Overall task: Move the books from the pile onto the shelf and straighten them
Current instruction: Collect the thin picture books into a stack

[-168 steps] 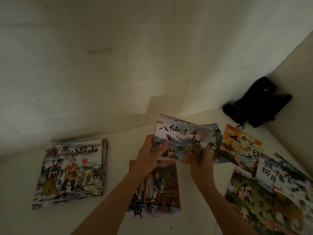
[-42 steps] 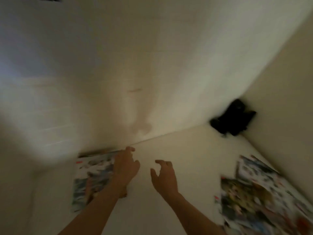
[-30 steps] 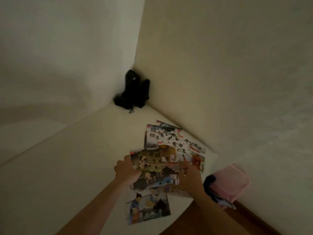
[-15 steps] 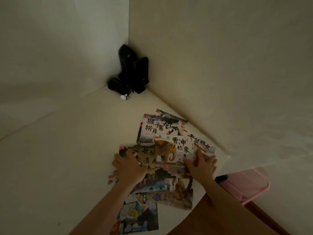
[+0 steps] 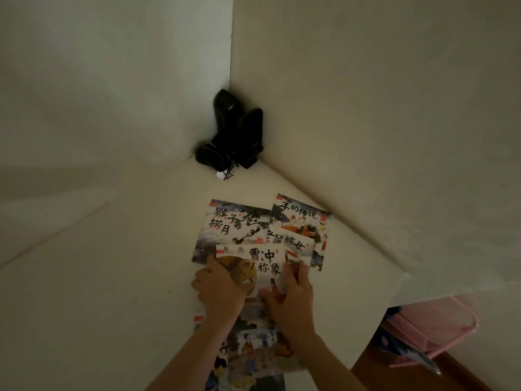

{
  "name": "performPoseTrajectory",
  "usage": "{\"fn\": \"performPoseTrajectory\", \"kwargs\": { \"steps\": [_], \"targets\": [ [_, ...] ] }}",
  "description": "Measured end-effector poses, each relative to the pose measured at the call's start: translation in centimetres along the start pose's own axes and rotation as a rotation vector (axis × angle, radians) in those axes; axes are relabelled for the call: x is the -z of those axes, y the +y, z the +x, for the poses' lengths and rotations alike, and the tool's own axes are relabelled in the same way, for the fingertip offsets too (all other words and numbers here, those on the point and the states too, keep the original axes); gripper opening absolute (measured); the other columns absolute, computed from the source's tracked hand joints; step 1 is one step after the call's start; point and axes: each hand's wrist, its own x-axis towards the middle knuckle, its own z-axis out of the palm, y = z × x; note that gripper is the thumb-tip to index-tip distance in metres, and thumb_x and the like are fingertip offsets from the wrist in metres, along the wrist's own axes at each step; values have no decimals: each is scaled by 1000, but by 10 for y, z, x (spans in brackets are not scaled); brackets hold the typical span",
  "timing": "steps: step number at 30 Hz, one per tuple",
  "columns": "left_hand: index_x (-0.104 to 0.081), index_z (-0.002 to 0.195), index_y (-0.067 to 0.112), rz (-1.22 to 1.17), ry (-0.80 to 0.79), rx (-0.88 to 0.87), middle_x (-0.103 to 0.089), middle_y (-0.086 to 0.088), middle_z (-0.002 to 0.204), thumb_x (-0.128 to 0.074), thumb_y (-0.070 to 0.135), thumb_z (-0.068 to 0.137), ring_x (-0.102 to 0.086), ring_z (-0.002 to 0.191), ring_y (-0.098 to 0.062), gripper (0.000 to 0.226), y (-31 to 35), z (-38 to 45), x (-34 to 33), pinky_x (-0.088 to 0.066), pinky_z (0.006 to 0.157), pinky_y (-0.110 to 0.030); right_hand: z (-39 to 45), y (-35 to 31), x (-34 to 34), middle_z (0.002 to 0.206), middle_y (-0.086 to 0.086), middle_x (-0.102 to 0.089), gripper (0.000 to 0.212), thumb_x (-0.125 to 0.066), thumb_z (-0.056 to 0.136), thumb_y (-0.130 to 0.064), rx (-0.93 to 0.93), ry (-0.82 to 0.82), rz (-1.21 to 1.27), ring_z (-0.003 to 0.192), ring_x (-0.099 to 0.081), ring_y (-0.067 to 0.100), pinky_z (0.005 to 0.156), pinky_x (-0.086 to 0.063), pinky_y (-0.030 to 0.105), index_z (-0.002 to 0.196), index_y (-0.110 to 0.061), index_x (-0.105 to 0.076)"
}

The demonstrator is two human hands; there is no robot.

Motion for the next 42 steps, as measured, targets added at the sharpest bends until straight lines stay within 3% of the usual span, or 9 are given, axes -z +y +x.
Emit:
{"fn": "performPoseTrajectory", "kwargs": {
  "steps": [5,10,18,24,28,33,36,39,42],
  "targets": [
    [-35,129,0,-157,7,-76,-57,-18,121,-78,46,71,-54,110,-35,86,-18,19,-5,-45,95,-44,-5,-10,9,158,-1,-21,59,-62,91,-35,-14,40,149,145,-22,18,112,-13,24,144,-23,-39],
    [-25,127,4,-464,-24,-116,-60,-8,104,-79,40,72,-60,89,-22,85,-17,22,-2,-48,75,-32,14,0,28,137,0,-50,52,-68,87,-30,-213,53,510,114,-56,12,89,-55,29,135,-27,-46],
    [-9,118,21,-672,-187,-299,-58,-2,90,-70,-6,77,-60,73,-1,78,-30,30,9,-51,62,-15,36,-12,34,117,0,-63,71,-75,77,-47,-452,-27,740,95,-64,18,72,-55,29,134,-18,-46],
    [4,134,29,-877,-268,-334,-53,8,105,-64,-24,73,-63,85,10,106,-39,34,12,-52,68,-14,35,-20,36,105,4,-67,60,-84,69,-31,-315,-132,754,79,-69,12,55,-54,22,115,-19,-47],
    [-2,145,28,-1134,-440,-191,-60,-1,115,-74,10,80,-62,104,-10,99,-43,41,16,-44,97,-34,33,-15,25,111,4,-67,49,-74,82,-14,-229,-87,763,91,-69,18,58,-57,23,120,-19,-45],
    [2,145,25,-1180,-87,192,-45,-5,134,-84,7,68,-51,118,-19,116,-45,55,24,-40,103,-38,35,-5,22,111,2,-68,43,-67,86,-4,-229,-138,817,97,-69,20,81,-59,46,112,-31,-47],
    [-40,132,23,-1181,-72,314,-58,-12,126,-86,40,63,-62,105,-31,85,-60,82,26,-52,88,-54,37,1,27,112,4,-69,48,-67,85,-3,-236,-148,858,97,-69,22,81,-58,49,121,-28,-47],
    [-54,100,8,-1260,56,241,-61,-20,118,-68,13,87,-62,101,-33,19,-60,91,45,-60,72,-45,37,5,30,111,3,-66,52,-66,86,-2,-261,-101,902,96,-67,21,78,-59,41,127,-25,-43],
    [-51,86,15,-1538,215,190,-58,-17,115,-57,-3,91,-61,100,-30,19,-55,93,83,-61,60,-33,38,9,30,116,5,-64,50,-64,87,-1,-311,-53,955,100,-65,27,74,-59,38,128,-20,-42]
  ]
}}
